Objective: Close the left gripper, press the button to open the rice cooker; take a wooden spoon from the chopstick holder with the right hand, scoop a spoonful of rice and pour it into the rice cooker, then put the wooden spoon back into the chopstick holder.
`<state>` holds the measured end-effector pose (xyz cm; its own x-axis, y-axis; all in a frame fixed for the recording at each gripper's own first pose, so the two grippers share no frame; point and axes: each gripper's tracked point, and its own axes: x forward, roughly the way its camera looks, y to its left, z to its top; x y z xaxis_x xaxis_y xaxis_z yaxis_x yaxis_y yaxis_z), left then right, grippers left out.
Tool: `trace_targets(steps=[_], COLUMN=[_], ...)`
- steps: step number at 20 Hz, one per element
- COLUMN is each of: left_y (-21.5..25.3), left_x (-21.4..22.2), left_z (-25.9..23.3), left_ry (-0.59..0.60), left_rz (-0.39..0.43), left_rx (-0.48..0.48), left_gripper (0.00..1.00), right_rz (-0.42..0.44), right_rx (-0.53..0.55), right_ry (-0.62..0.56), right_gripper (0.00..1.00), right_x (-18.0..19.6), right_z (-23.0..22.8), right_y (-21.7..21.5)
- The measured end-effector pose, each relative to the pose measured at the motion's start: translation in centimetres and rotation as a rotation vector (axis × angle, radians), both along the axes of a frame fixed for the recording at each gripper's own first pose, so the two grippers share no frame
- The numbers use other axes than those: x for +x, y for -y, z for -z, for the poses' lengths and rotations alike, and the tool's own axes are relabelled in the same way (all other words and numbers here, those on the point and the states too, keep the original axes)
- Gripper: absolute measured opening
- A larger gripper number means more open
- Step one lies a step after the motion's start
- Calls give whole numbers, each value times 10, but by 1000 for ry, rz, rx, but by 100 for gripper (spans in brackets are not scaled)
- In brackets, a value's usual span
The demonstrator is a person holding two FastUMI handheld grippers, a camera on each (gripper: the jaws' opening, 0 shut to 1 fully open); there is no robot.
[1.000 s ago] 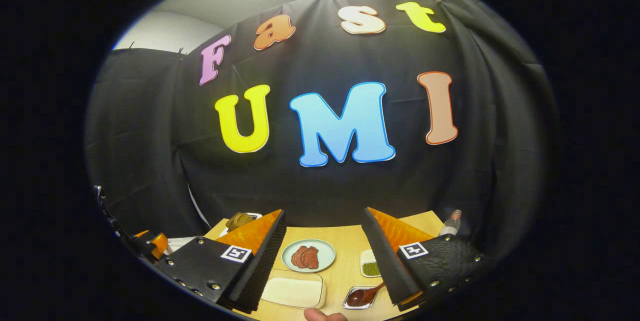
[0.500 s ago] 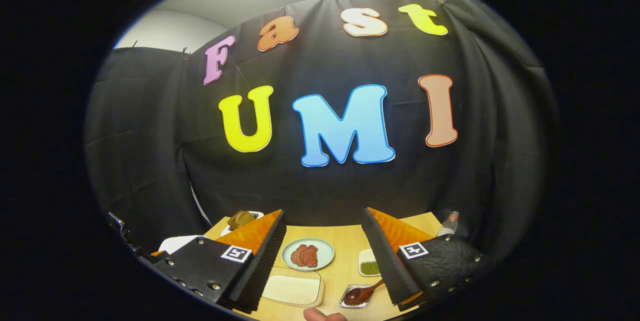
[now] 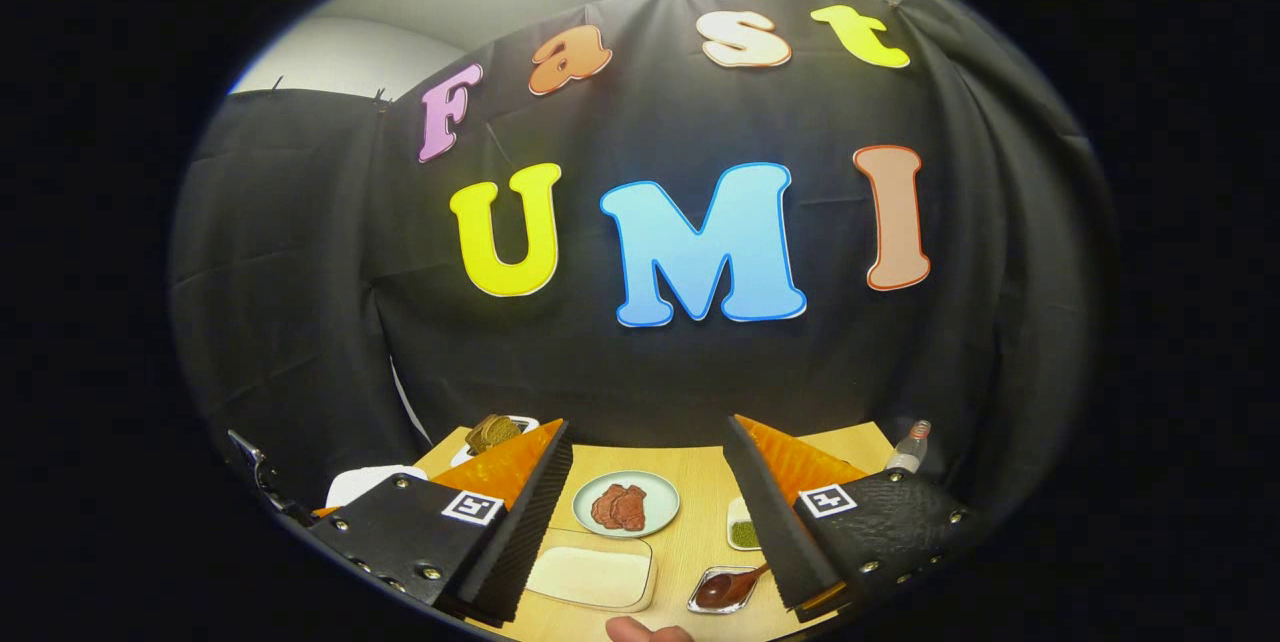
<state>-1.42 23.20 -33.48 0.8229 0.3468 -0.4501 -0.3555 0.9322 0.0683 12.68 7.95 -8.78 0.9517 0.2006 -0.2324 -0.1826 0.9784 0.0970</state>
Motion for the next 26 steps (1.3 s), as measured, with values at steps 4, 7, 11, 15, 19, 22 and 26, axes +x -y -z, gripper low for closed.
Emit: trace_targets(steps=[4,7,11,15,19,22,26], left_y=[2,6,8,5,3,4,2], left_x=[-2,-4,-7,-4,-3,-2,-1], left_z=[-2,-1,10,12,13,12,7], left_ry=[13,11,-33,-72,-66,-51,-67], left_rz=[-1,18,16,-2,1,1,-4], left_rx=[-3,12,4,-52,-47,-34,-56], left_gripper=[96,97,99,95,99,97,94], right_rz=[0,-4,-21,-33,-44,-40,-13], right_rx=[11,7,11,18,21,16,23], right_ry=[-13,-7,-20,-30,-29,-15,-6], right_gripper=[92,92,92,92,92,92,92], right_x=[2,5,7,8,7,5,3], right_z=[4,4,9,13,12,8,1], right_y=[-2,-6,-15,-22,-29,-27,-15])
